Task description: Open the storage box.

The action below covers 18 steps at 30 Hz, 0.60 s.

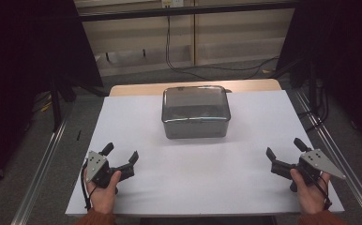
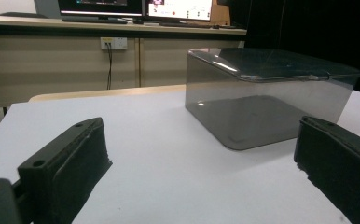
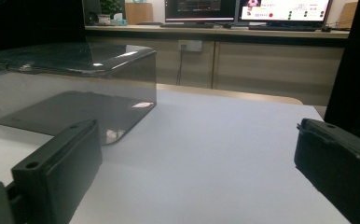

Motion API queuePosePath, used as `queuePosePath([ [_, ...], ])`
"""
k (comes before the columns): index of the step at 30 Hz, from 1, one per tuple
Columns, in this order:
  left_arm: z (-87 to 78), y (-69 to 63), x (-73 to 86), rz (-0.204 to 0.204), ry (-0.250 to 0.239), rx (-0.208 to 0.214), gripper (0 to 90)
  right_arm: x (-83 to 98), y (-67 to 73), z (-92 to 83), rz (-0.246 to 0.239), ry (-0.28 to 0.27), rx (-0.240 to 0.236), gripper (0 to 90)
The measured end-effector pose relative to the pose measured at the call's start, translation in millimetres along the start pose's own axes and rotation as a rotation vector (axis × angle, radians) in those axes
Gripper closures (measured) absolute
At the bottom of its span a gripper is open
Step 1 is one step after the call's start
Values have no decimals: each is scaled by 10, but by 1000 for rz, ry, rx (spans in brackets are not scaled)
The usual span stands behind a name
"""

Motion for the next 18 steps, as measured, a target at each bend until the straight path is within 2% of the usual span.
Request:
queuePosePath([
  [6,13,-3,5,-10,13,5,26,11,19,29,-3,11,-18,8],
  [12,34,-10,10,-10,41,2,30,25,22,46,20,29,-39,8],
  [15,39,-21,10,-18,34,13,30,25,39,55,38,29,-62,1],
  [18,43,-28,10,-20,36,19,30,36,68,69,21,40,-78,2],
])
Point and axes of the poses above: each handheld gripper's, and its own axes: z roughly forward along the jaws, x roughly out of its underside, y roughly to its left, the point moved 2 cm from there along z, roughly forward along the jaws, and after that the axes turned 4 degrees about z, right-handed, at the moved point
